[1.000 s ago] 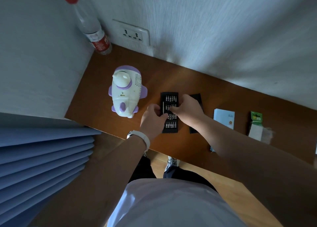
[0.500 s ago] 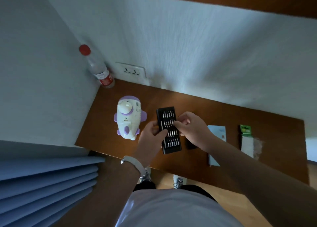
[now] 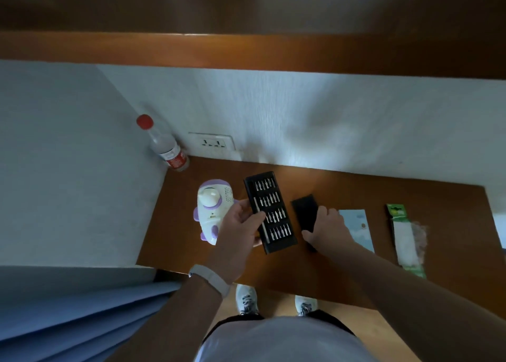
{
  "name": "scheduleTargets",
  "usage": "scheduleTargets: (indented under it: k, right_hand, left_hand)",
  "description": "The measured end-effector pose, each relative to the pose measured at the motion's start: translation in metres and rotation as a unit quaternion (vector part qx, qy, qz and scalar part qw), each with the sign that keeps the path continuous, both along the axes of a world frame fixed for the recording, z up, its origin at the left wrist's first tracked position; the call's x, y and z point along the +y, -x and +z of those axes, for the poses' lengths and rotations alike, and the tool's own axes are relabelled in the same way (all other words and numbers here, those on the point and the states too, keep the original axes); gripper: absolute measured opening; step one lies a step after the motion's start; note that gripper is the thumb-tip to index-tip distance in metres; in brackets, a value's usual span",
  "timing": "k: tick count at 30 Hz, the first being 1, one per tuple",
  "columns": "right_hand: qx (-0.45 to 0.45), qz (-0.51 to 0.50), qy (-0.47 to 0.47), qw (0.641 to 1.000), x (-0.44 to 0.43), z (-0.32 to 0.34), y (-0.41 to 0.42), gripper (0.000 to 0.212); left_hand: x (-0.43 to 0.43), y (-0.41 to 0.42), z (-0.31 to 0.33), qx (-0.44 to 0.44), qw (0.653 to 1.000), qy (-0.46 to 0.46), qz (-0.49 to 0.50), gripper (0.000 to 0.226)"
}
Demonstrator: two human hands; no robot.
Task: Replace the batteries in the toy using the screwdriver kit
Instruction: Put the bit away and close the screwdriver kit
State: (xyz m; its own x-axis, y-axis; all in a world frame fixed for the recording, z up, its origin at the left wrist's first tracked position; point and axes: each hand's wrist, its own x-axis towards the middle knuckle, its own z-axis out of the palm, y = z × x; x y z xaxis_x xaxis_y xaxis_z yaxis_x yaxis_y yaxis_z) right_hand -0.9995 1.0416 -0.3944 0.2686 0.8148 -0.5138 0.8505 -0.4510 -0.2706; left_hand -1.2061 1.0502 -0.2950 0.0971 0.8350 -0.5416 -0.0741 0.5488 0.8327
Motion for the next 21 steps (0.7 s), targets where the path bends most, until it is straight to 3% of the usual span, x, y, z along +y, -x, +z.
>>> scheduleTargets:
  k: [4, 9, 15, 18, 21]
  right_hand:
    - [-0.021, -0.01, 0.005, 1.0, -0.004, -0.011, 0.008, 0.074]
    - [-0.008, -0.036, 0.013, 0.999, -0.004, -0.014, 0.011, 0.073]
    - [0.148, -0.109, -0.017, 0.983, -0.016, -0.013, 0.009, 0.032]
    - [0.292, -0.208, -0.032, 0.933, -0.027, -0.006, 0.011, 0.036]
    - [0.451, -0.324, -0.035, 0.831, -0.037, 0.011, 0.012, 0.04]
  left_hand:
    - [-0.002, 0.004, 0.012, 0.005, 1.0, 0.01, -0.007, 0.027]
    - [-0.004, 0.013, 0.018, 0.014, 1.0, 0.01, -0.016, 0.031]
    - [-0.005, 0.022, 0.019, 0.007, 0.999, 0.002, -0.036, 0.029]
    - [-0.005, 0.022, 0.019, 0.001, 0.999, 0.004, -0.038, 0.029]
    - [-0.003, 0.021, 0.019, -0.008, 0.999, 0.008, -0.037, 0.031]
